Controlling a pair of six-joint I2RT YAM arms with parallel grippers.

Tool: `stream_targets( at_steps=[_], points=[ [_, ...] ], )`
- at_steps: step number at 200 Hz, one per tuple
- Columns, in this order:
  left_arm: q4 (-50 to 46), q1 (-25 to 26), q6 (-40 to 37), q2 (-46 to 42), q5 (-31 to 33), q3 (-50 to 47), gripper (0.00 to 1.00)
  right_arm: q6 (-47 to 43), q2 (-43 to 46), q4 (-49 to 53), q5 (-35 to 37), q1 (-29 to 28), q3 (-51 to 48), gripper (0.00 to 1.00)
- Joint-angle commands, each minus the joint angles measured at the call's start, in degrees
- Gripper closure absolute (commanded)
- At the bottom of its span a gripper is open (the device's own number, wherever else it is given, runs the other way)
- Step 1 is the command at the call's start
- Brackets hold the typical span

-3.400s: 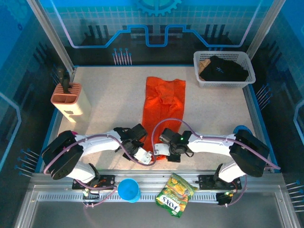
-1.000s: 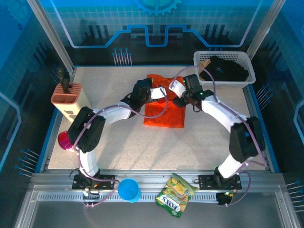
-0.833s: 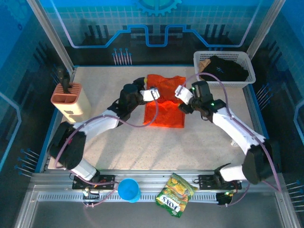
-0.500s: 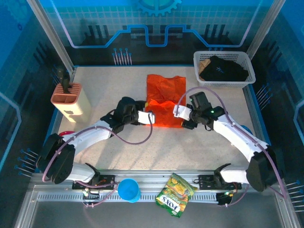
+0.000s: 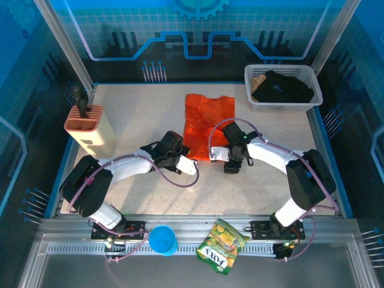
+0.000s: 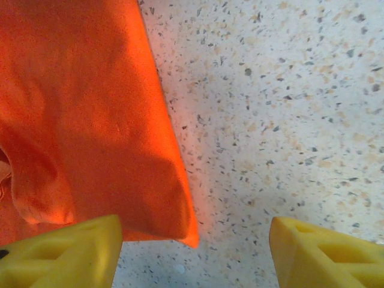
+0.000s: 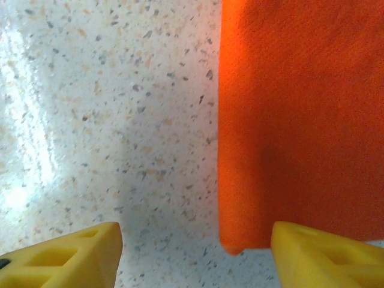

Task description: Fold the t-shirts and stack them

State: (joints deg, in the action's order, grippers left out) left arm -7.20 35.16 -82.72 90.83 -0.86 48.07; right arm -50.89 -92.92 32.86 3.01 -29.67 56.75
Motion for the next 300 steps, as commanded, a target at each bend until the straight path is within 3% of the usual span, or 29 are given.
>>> stream_targets(
  at_steps=[1, 54, 134, 199, 227, 300],
  points=[
    [0.3, 0.2, -1.2, 2.3, 0.4, 2.1, 0.35, -0.3, -1.4, -2.1, 0.7, -0.6, 1.6, 0.32],
    [0.7, -0.4, -1.9, 5.9, 1.0, 5.7, 0.33, -1.0, -3.7, -3.6, 1.7, -0.3, 3.2, 0.32],
    [-9.7, -1.8, -5.5, 11.2, 2.9, 10.9, 0.34, -2.4, -10.4, -2.6, 0.2, 2.2, 6.2, 0.33],
    [-11.8, -2.2, -5.0, 14.2, 3.6, 13.9, 0.35, -2.8, -14.7, -1.5, -1.0, 3.3, 9.0, 0.43],
    [-15.5, -2.2, -5.2, 17.7, 4.3, 17.6, 0.41, -2.9, -15.8, -1.0, -1.7, 3.3, 9.9, 0.51],
    [-27.8, -2.9, -6.0, 28.9, 8.8, 29.3, 0.57, -3.0, -15.4, -0.4, -3.0, 3.3, 9.6, 0.54]
  ],
)
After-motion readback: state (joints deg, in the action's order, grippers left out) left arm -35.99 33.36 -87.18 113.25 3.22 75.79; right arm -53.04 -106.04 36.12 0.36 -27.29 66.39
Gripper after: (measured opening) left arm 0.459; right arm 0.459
